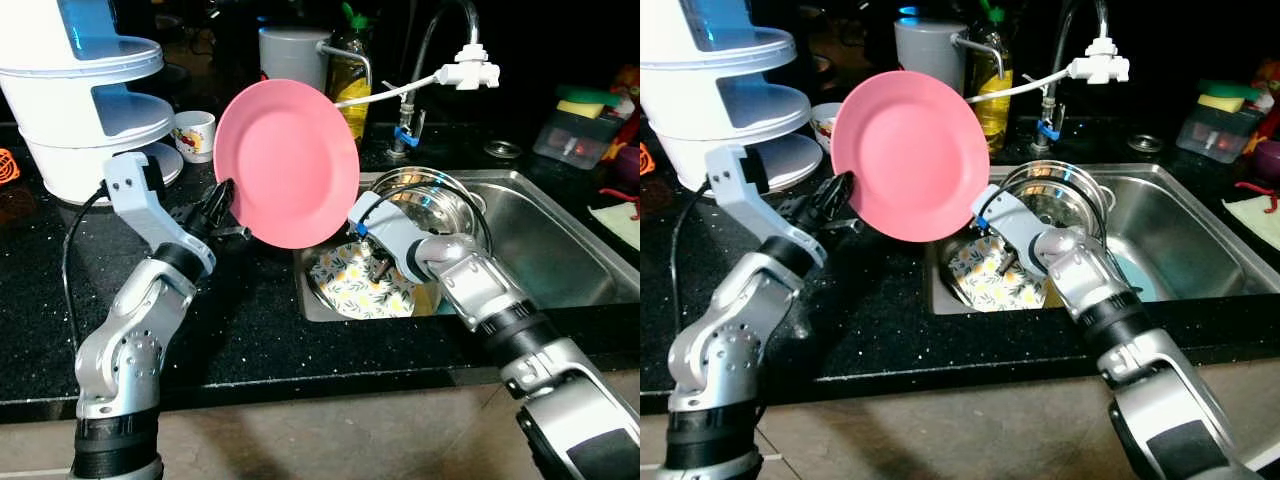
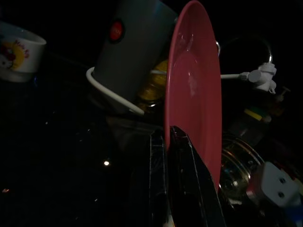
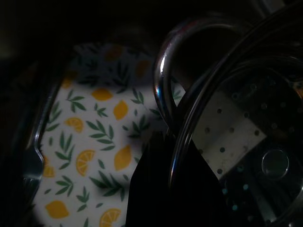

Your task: Kitchen organization

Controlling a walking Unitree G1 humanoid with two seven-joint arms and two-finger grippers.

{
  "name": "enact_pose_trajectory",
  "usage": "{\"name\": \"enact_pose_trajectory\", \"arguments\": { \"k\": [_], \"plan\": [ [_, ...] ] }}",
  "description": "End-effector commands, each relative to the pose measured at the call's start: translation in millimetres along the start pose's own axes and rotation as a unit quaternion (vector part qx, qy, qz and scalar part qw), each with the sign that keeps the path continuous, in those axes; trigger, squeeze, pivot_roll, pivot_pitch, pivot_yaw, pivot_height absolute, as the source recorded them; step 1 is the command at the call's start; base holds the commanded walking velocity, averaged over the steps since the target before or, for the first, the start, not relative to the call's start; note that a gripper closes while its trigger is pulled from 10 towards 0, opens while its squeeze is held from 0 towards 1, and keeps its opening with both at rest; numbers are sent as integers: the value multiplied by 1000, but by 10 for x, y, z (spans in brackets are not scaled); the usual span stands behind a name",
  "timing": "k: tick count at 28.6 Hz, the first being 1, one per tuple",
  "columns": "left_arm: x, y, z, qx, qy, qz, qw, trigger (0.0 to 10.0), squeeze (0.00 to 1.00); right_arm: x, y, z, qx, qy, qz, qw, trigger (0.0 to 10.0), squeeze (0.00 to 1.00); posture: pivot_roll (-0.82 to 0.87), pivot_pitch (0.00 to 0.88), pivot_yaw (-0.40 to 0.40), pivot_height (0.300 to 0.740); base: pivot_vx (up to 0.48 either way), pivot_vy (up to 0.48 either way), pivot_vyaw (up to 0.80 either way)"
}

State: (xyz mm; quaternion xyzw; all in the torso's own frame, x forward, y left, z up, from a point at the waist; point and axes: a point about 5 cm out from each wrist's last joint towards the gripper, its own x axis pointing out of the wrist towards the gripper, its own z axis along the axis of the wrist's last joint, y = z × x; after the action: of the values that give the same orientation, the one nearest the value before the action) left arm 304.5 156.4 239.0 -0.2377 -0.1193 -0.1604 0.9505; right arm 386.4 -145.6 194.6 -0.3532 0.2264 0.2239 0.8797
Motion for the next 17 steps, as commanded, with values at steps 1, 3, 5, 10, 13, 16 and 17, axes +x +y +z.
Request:
{"name": "enact_pose_trajectory", "arguments": {
  "k": [1, 3, 5, 10, 13, 16, 17],
  "plan": [
    [-24, -7, 6, 7, 0, 2, 1000, 10000, 0, -6, -81, 3, -1, 6, -9, 1000, 10000, 0, 23, 0, -94, 740, 0, 0, 0],
    [-28, -6, 2, 8, 1, 2, 1000, 10000, 0, 0, -78, -11, -7, 11, -3, 1000, 10000, 0, 23, 0, -94, 740, 0, 0, 0],
    [-37, -8, -7, 11, 4, 1, 1000, 10000, 0, -2, -45, -26, -11, 14, 24, 1000, 10000, 0, 22, 0, -98, 740, 0, 0, 0],
    [-57, -13, -30, 16, 12, 4, 1000, 10000, 0, 7, 116, -104, -32, 46, 112, 992, 10000, 0, 24, 0, -101, 740, 0, 0, 0],
    [-60, -22, -32, 17, 13, 4, 1000, 10000, 0, 10, 185, -104, -40, 50, 146, 987, 10000, 8, 27, 0, -101, 740, 0, 0, 0],
    [-63, -24, -31, 16, 13, 4, 1000, 10000, 0, 10, 218, -108, -46, 53, 165, 984, 10000, 271, 25, 0, -100, 740, 0, 0, 0],
    [-63, -24, -32, 15, 13, 5, 1000, 10000, 0, 5, 235, -122, -52, 55, 175, 982, 10000, 271, 25, 0, -100, 740, 0, 0, 0]
  ]
}}
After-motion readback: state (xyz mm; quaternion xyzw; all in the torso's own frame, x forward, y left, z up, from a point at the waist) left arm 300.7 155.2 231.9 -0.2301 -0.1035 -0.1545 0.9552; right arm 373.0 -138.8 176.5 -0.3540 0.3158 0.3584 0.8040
